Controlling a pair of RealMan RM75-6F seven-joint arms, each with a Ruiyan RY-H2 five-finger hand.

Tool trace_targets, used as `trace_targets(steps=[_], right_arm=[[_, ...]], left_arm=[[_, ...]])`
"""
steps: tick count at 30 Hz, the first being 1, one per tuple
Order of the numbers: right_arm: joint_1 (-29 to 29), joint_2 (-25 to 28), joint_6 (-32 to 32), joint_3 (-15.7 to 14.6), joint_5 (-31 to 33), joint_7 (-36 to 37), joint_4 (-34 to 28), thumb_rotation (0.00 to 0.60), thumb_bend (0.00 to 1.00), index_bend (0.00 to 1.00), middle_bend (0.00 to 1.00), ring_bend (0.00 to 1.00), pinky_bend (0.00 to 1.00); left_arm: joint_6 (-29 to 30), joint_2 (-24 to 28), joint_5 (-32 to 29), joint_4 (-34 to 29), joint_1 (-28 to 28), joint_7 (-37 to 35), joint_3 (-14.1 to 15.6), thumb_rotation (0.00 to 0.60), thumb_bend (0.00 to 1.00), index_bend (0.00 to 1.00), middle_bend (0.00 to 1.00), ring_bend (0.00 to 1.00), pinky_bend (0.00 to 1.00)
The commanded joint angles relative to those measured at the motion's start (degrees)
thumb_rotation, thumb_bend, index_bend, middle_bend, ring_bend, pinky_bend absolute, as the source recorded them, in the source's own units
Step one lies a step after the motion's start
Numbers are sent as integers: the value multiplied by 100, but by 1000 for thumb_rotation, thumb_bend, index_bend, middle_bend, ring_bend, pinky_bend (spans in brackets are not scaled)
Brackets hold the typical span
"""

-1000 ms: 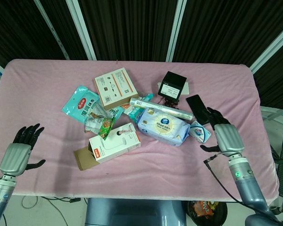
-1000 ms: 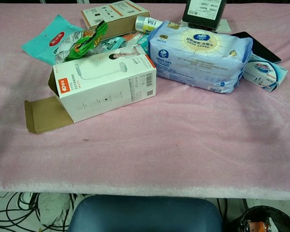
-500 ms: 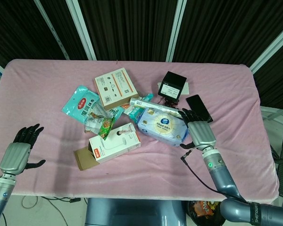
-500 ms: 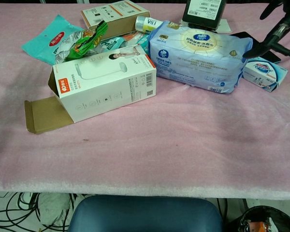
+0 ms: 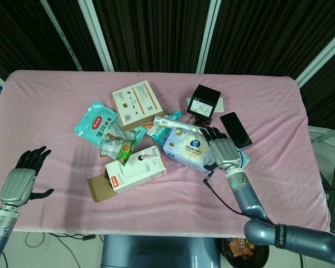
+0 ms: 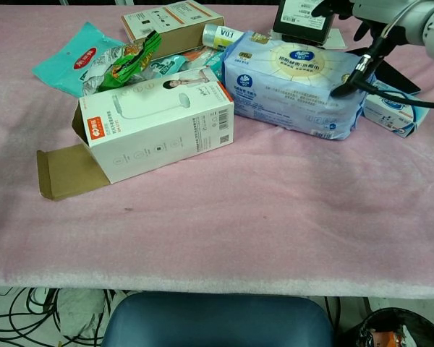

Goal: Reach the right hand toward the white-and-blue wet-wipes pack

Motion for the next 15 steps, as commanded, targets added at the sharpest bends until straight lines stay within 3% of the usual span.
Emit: trace_targets(steps=[1, 7, 9, 11, 13, 15], right_arm=[[185, -171, -158, 23, 201, -71, 267, 600, 17, 0, 0, 0, 198], [380, -309, -457, -65, 667, -179, 560, 600, 153, 0, 10, 5, 198], [397, -324, -472, -92, 732, -167, 595, 600, 223, 17, 104, 79, 223], [392, -320, -474, -139, 730, -144, 601, 600, 283, 167, 343, 290, 338], [369, -297, -446, -144, 696, -51, 569, 600, 320, 360, 518, 462, 466], [326, -279, -387, -117, 596, 93, 518, 600, 351, 487, 615, 562, 552]], left_arm=[[-14, -1, -17, -3, -4, -4, -5, 600, 0, 0, 0, 0, 0], [-41, 1, -59, -20, -14, -20, -18, 600, 0, 0, 0, 0, 0], [-45, 3, -69, -26, -15, -19, -20, 600, 0, 0, 0, 0, 0], [-57, 6, -81, -36, -16, -21, -18, 600, 0, 0, 0, 0, 0], [-54, 9, -74, -43, -18, -12, -16, 600, 0, 0, 0, 0, 0], [-47, 9, -62, -45, -16, -10, -11, 600, 0, 0, 0, 0, 0]])
